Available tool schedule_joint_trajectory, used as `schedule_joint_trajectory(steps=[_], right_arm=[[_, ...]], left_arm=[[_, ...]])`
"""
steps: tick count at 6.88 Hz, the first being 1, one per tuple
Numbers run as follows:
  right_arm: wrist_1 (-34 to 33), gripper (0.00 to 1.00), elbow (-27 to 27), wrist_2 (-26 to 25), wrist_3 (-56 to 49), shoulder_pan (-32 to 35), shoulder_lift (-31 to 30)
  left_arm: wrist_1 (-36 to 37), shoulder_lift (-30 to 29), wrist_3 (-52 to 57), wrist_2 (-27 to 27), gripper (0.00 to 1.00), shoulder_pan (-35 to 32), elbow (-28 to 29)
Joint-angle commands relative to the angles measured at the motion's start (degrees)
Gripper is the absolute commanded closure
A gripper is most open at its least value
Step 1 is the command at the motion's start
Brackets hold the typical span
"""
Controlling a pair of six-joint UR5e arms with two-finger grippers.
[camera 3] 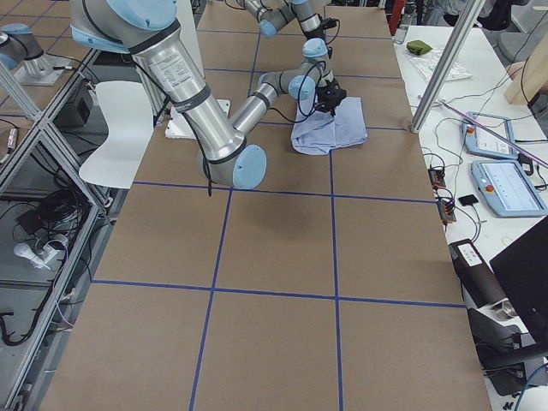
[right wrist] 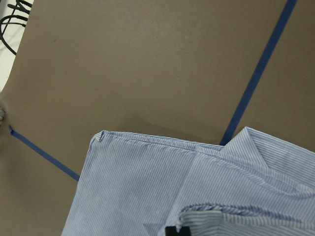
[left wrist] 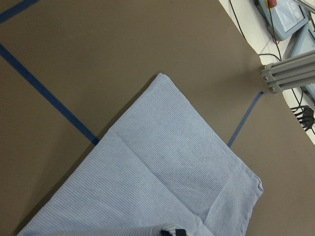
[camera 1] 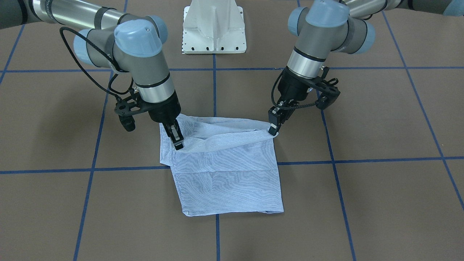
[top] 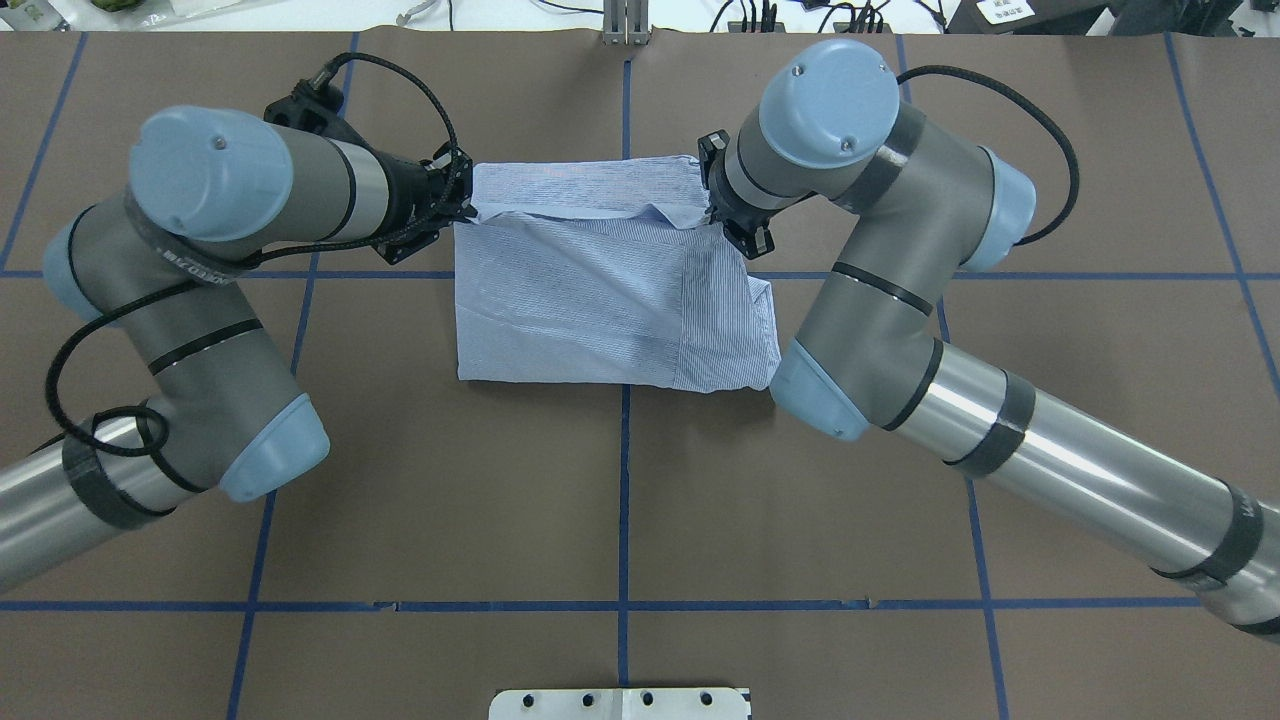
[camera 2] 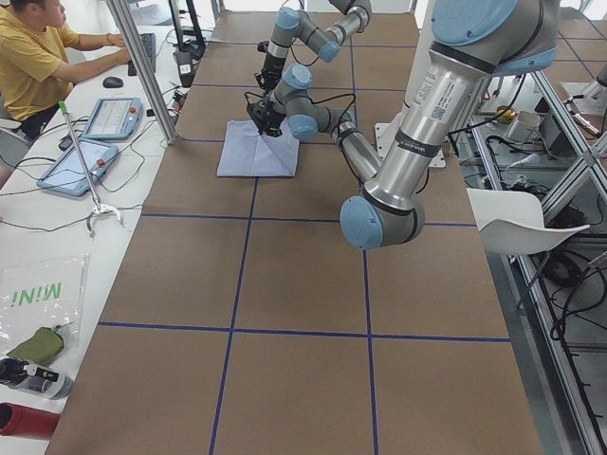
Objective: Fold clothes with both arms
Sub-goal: 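Lift the near edge with both grippers and fold it toward the far edge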
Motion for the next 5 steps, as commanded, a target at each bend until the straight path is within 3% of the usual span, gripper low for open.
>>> schedule_joint_trajectory(steps=[1,5], right_arm=[[5.8,1.0,-12.1,1.7,-2.4,1.7,5.0],[10.6,1.0,-21.9,1.8,-6.8,2.3,8.9]], left_arm=[[-5.7,-4.9,2.7,0.0,1.0,-2.0,11.7],[-15.4,-11.2,4.7,0.3,1.0,-3.2,28.0]])
